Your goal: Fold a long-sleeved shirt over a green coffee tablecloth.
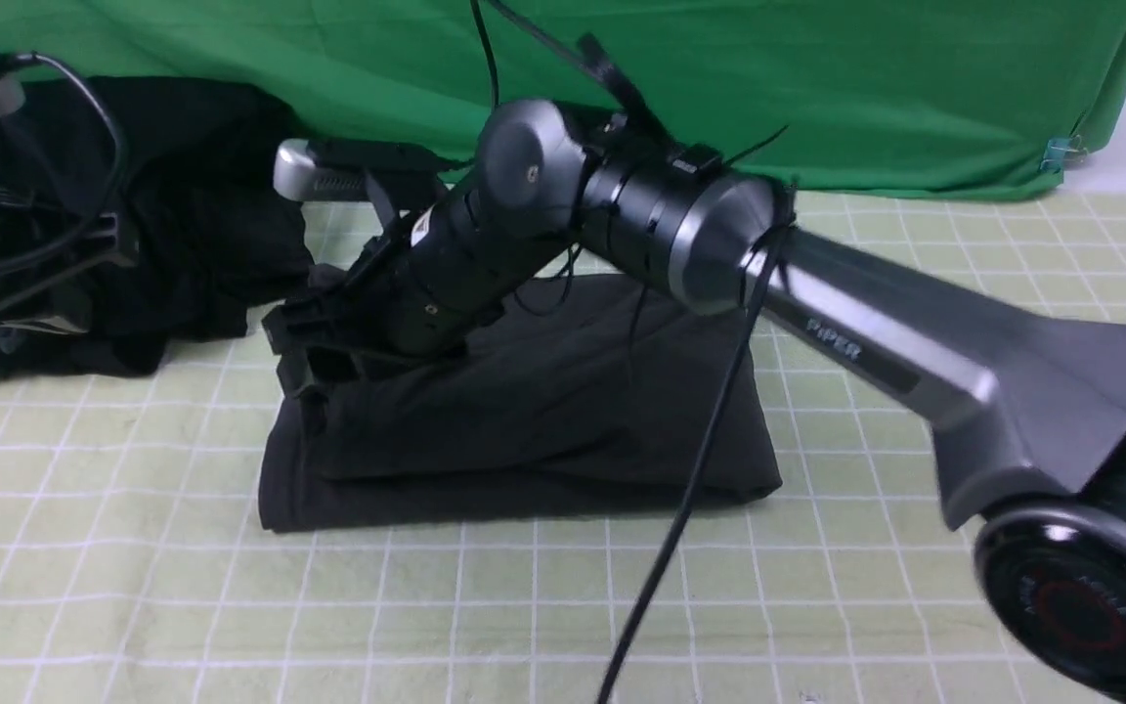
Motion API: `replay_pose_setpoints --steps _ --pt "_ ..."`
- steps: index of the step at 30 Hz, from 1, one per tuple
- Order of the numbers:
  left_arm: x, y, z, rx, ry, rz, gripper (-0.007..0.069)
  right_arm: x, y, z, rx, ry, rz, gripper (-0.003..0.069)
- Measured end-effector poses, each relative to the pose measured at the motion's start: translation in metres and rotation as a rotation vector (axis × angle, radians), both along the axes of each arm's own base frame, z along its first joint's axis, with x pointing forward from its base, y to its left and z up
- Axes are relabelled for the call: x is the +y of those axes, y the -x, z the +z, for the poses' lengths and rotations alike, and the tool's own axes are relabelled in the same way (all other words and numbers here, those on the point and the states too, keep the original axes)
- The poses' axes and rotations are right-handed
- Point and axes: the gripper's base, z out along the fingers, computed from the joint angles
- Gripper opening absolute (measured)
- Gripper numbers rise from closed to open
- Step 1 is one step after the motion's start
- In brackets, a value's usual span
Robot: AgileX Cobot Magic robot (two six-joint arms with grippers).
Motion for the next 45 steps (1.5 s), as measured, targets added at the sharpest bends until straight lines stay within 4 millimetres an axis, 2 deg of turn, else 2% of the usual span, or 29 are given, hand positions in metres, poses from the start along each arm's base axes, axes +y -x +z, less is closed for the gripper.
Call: replay_pose_setpoints --steps 2,3,4,5,6,7,8,9,10,13,17,21,22,25,28,32,36,38,39,40,41,42,45 --pt "-0.004 -0.001 0.001 -0.010 0.040 -0.020 -0.0005 -0.021 -0.002 0.025 -0.074 0.076 0.030 0.0490" --pt "-0.004 -0.001 0.001 -0.010 0.040 -0.020 -0.0005 -0.027 -0.003 0.030 -0.096 0.092 0.027 0.0479" --pt "-0.009 -0.001 0.002 -0.023 0.088 -0.049 -0.0005 -0.053 -0.009 0.051 -0.164 0.194 0.017 0.0405" --pt "-0.011 -0.002 0.002 -0.027 0.100 -0.058 -0.0005 -0.054 -0.008 0.051 -0.157 0.200 0.021 0.0405" --pt "-0.016 -0.003 0.002 -0.034 0.128 -0.083 -0.0005 -0.080 -0.015 0.067 -0.214 0.302 -0.011 0.0300" --pt "-0.020 -0.004 0.002 -0.043 0.150 -0.101 -0.0005 -0.095 -0.017 0.075 -0.231 0.345 -0.034 0.0248" --pt "-0.029 -0.007 0.001 -0.049 0.175 -0.124 -0.0005 -0.121 -0.024 0.083 -0.257 0.418 -0.083 0.0116" --pt "-0.031 -0.008 0.000 -0.048 0.180 -0.131 -0.0004 -0.126 -0.024 0.087 -0.267 0.426 -0.091 0.0105" --pt "-0.043 -0.012 -0.007 -0.034 0.193 -0.159 -0.0002 -0.156 -0.026 0.095 -0.258 0.463 -0.143 0.0044" --pt "-0.065 -0.023 -0.026 -0.007 0.190 -0.218 0.0018 -0.196 -0.018 0.094 -0.202 0.520 -0.188 0.0006" --pt "-0.089 -0.039 -0.052 0.002 0.178 -0.253 0.0113 -0.228 0.003 0.089 -0.147 0.558 -0.208 0.0001" --pt "-0.094 -0.048 -0.071 0.022 0.179 -0.238 0.0216 -0.242 0.014 0.081 -0.145 0.566 -0.211 0.0001" --pt "-0.094 -0.052 -0.082 0.040 0.178 -0.224 0.0280 -0.245 0.018 0.078 -0.151 0.564 -0.214 0.0001" --pt "-0.093 -0.058 -0.097 0.065 0.165 -0.217 0.0379 -0.247 0.023 0.075 -0.172 0.551 -0.218 0.0001" --pt "-0.093 -0.060 -0.106 0.081 0.160 -0.214 0.0425 -0.248 0.024 0.074 -0.178 0.547 -0.220 0.0001" --pt "-0.093 -0.063 -0.110 0.068 0.153 -0.206 0.0425 -0.247 0.023 0.075 -0.191 0.541 -0.222 0.0001" --pt "-0.092 -0.066 -0.113 0.055 0.150 -0.198 0.0327 -0.247 0.022 0.075 -0.204 0.534 -0.225 0.0001" --pt "-0.092 -0.066 -0.113 0.053 0.146 -0.206 0.0212 -0.247 0.022 0.075 -0.207 0.532 -0.225 0.0002" --pt "-0.092 -0.065 -0.112 0.054 0.146 -0.207 0.0200 -0.247 0.022 0.075 -0.207 0.532 -0.225 0.0002" --pt "-0.092 -0.065 -0.111 0.055 0.140 -0.219 0.0110 -0.247 0.021 0.076 -0.211 0.530 -0.226 0.0004" --pt "-0.092 -0.064 -0.109 0.054 0.138 -0.226 0.0064 -0.247 0.021 0.076 -0.212 0.530 -0.226 0.0005" --pt "-0.091 -0.063 -0.105 0.048 0.138 -0.227 0.0034 -0.247 0.021 0.076 -0.214 0.530 -0.224 0.0006" --pt "-0.080 -0.059 -0.087 0.014 0.145 -0.207 0.0020 -0.247 0.021 0.076 -0.221 0.529 -0.222 0.0010"
